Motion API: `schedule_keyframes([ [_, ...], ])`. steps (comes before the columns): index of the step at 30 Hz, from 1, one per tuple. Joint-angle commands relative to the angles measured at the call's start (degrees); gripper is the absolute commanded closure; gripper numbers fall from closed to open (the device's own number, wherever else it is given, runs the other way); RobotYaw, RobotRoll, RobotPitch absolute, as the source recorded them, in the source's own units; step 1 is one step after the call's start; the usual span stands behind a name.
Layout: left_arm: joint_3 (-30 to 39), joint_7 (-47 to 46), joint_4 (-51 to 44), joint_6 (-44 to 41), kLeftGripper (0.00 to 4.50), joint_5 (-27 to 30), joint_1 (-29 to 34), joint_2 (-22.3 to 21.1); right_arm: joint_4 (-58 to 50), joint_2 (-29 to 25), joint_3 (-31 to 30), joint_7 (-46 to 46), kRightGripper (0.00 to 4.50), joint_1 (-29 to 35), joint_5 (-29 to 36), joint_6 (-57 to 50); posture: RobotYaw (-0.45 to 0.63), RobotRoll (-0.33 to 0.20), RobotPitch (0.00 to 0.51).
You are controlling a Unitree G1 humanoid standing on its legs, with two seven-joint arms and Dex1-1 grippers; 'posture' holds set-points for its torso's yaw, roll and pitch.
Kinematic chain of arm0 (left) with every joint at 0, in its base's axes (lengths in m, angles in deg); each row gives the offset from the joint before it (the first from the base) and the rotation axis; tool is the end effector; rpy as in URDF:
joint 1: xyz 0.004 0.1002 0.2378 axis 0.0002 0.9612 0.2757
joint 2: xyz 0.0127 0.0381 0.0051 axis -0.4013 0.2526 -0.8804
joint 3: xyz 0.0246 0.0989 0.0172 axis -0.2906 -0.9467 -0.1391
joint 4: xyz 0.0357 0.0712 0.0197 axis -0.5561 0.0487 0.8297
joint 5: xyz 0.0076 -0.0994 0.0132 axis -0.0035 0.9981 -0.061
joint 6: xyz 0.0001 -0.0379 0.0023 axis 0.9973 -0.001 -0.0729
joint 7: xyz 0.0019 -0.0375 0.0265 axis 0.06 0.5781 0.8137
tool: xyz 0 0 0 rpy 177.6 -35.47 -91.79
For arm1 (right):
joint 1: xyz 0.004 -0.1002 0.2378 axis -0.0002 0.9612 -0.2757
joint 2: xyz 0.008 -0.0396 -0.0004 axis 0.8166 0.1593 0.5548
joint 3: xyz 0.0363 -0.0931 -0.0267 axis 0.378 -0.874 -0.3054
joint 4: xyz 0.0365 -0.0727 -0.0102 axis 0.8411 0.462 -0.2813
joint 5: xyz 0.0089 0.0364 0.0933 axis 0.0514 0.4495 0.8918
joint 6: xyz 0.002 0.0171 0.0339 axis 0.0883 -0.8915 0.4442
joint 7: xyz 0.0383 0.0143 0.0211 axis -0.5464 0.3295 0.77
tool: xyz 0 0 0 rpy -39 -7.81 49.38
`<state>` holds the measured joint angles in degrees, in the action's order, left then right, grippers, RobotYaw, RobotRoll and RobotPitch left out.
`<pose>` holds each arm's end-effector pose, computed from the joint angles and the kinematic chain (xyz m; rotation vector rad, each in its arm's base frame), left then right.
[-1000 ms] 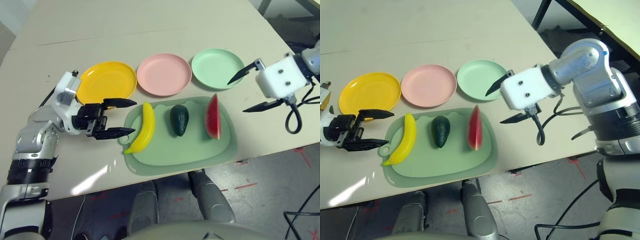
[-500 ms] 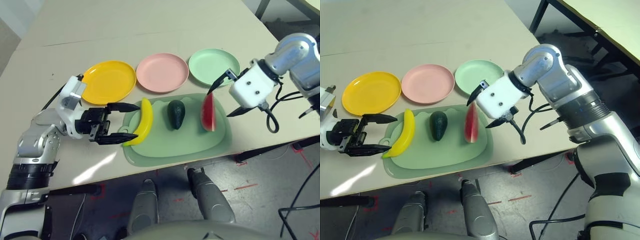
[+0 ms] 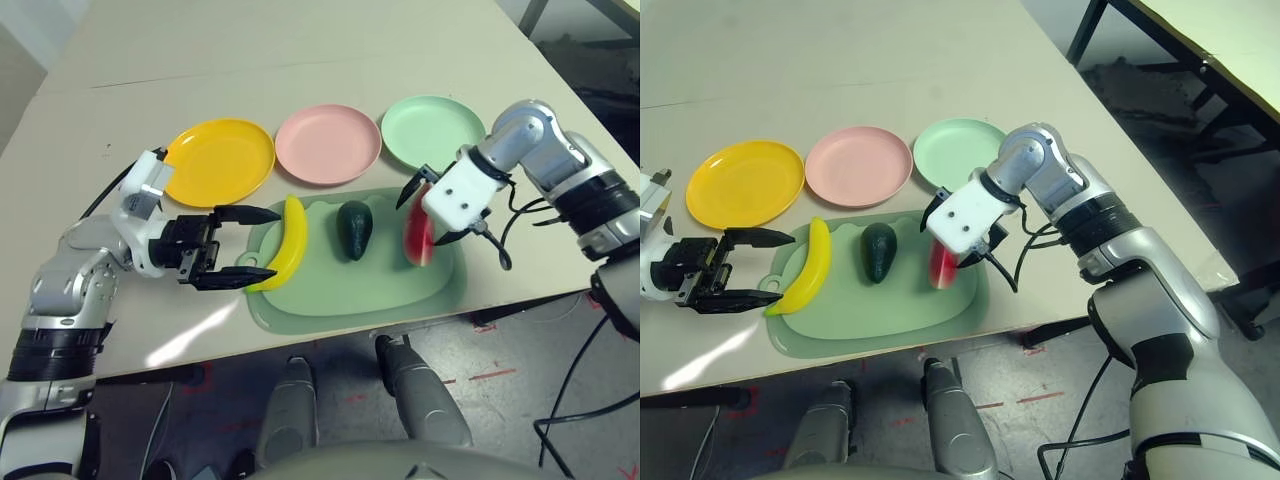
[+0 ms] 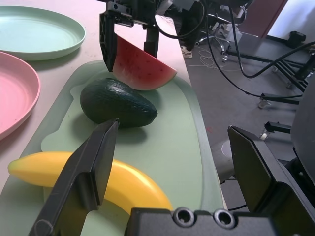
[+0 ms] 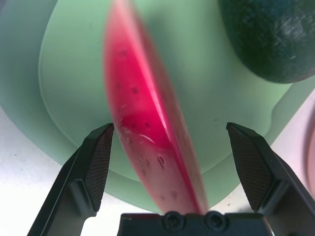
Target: Place the fruits into color-matched plates.
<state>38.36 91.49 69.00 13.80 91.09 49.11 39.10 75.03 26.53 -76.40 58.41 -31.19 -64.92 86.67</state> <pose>0.2421 0.2941 0.1847 0.1728 0.0302 -1.4586 0.3351 -0.1484 0.2510 -1.5958 0.1328 1.8054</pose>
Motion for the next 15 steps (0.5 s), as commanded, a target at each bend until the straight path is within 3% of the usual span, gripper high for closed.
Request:
schedule_keyframes([
  [1,0.6,-0.13,-1.84,-0.09,0.0,-0.27,1.23,-0.74,0.37,-0.03,-0.43,0.52,0.01,1.33,-0.63,-0.05,-0.08,0.0,0.233],
  [4,0.87,-0.4,-2.33,0.05,0.0,-0.27,1.83,-0.77,0.32,-0.65,-0.83,0.52,0.01,2.56,-0.53,-1.92,-0.08,0.0,0.233],
  [6,0.91,-0.59,-2.6,0.02,0.0,-0.21,1.92,-0.78,0.17,-0.92,-0.74,0.52,0.3,3.1,-0.67,-3.17,-0.09,0.0,0.236],
  [7,0.92,-0.69,-2.72,0.0,0.0,-0.15,1.9,-0.76,-0.03,-1.0,-0.62,0.52,0.49,3.43,-0.76,-3.94,-0.09,0.0,0.236],
  [12,0.88,-0.97,-2.76,0.22,0.0,-0.14,1.48,-0.65,-0.96,-0.96,0.17,0.52,2.23,4.35,-1.31,-7.25,-0.09,0.0,0.235],
  [15,0.82,-0.96,-2.7,0.38,0.0,-0.24,1.42,-0.65,-1.47,-0.95,0.63,0.52,2.39,4.66,-1.52,-9.09,-0.09,0.0,0.235],
])
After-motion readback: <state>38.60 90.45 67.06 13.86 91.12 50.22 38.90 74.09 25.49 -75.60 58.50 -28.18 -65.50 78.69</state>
